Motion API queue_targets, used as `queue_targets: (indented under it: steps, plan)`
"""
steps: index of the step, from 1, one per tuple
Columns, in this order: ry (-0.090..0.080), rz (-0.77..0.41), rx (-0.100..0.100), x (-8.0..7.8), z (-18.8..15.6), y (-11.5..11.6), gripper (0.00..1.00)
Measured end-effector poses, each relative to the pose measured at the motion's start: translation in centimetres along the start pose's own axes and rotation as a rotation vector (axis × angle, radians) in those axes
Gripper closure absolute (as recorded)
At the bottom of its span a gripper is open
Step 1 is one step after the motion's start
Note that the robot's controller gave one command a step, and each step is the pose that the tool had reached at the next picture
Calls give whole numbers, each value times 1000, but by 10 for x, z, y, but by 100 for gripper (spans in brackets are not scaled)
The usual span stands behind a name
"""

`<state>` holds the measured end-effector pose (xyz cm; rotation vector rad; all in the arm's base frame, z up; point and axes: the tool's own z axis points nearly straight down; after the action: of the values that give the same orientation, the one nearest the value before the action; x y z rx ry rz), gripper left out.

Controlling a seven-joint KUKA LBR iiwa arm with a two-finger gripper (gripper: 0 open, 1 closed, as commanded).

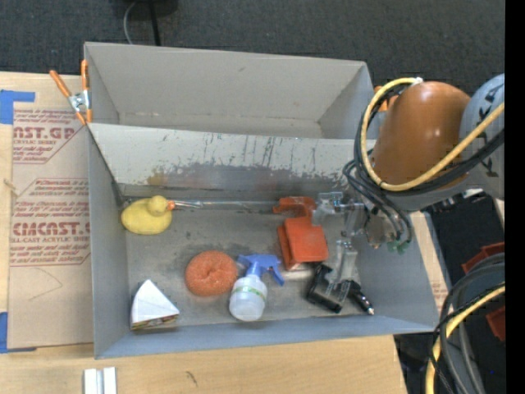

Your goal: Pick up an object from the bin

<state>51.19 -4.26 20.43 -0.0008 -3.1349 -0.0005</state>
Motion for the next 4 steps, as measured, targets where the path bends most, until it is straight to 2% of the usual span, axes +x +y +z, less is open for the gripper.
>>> queue_targets:
  steps: [1,2,3,4]
  plan:
    - [-8,-1,1,-2,-4,0,0]
    - [-16,-44,2,-5,44,21,0]
    - [1,-209,0,7,70,46,0]
    - [-8,-483,2,-8,56,77,0]
